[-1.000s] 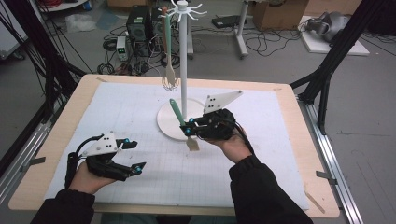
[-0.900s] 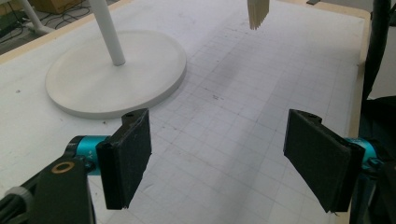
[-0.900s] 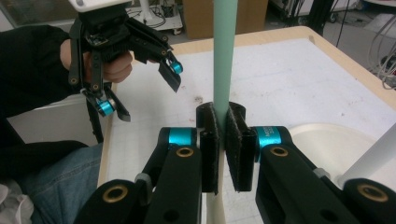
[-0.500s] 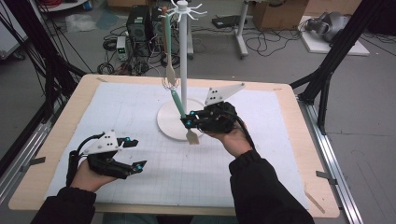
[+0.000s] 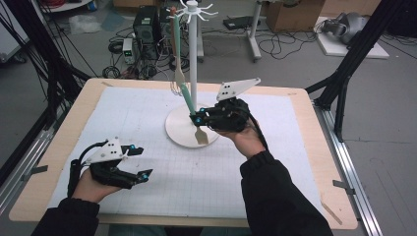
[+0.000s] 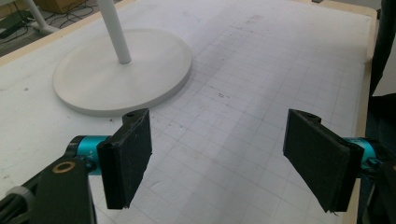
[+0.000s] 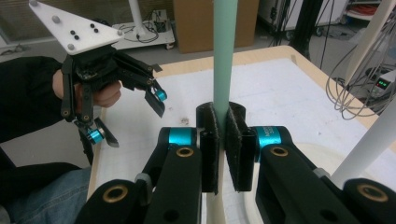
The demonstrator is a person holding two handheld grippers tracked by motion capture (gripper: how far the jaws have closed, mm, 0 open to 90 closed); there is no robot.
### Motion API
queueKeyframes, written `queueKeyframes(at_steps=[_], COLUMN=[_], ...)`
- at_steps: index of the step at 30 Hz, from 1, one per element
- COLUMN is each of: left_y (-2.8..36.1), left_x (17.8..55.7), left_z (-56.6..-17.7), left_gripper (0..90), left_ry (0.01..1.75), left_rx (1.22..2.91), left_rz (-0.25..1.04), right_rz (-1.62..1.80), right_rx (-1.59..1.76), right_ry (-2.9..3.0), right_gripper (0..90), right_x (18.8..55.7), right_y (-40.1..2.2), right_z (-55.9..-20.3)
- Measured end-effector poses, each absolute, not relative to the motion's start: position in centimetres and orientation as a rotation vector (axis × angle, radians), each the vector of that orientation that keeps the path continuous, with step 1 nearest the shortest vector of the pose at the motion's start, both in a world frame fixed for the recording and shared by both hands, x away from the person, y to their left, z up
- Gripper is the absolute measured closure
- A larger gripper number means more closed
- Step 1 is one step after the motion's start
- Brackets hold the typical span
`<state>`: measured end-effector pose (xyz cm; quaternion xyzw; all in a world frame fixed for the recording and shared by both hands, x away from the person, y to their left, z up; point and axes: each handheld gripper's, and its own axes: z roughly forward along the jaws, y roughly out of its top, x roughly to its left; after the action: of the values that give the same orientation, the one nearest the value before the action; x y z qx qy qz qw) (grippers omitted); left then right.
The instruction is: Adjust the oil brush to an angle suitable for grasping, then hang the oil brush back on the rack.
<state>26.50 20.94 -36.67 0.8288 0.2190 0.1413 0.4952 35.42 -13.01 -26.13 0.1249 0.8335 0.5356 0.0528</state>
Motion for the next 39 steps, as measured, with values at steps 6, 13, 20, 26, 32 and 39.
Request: queueKeyframes(at_steps=[6,13,20,26,32,39], left_y=[20.9,21.0,21.5,21.8,21.9,21.9], left_x=[26.6,26.6,26.6,26.7,26.6,26.5], left_z=[-36.8,-36.9,-37.1,-37.1,-37.1,-37.1], left_gripper=[24.1,23.9,23.9,23.7,23.8,23.8], left_ry=[0.529,0.533,0.545,0.548,0.549,0.547], left_rx=[2.006,2.006,1.995,1.994,1.995,2.001], left_rz=[0.341,0.341,0.342,0.342,0.345,0.343], right_rz=[1.631,1.633,1.651,1.644,1.647,1.655], right_rx=[0.373,0.375,0.373,0.373,0.357,0.36], right_ry=[2.517,2.497,2.482,2.478,2.466,2.457], right_gripper=[84.6,84.6,84.6,84.6,84.6,84.6], right_x=[35.6,35.8,36.1,36.4,36.6,37.0], right_y=[-13.0,-13.1,-13.2,-13.1,-12.9,-12.9], right_z=[-25.4,-24.6,-23.7,-22.9,-22.2,-21.9])
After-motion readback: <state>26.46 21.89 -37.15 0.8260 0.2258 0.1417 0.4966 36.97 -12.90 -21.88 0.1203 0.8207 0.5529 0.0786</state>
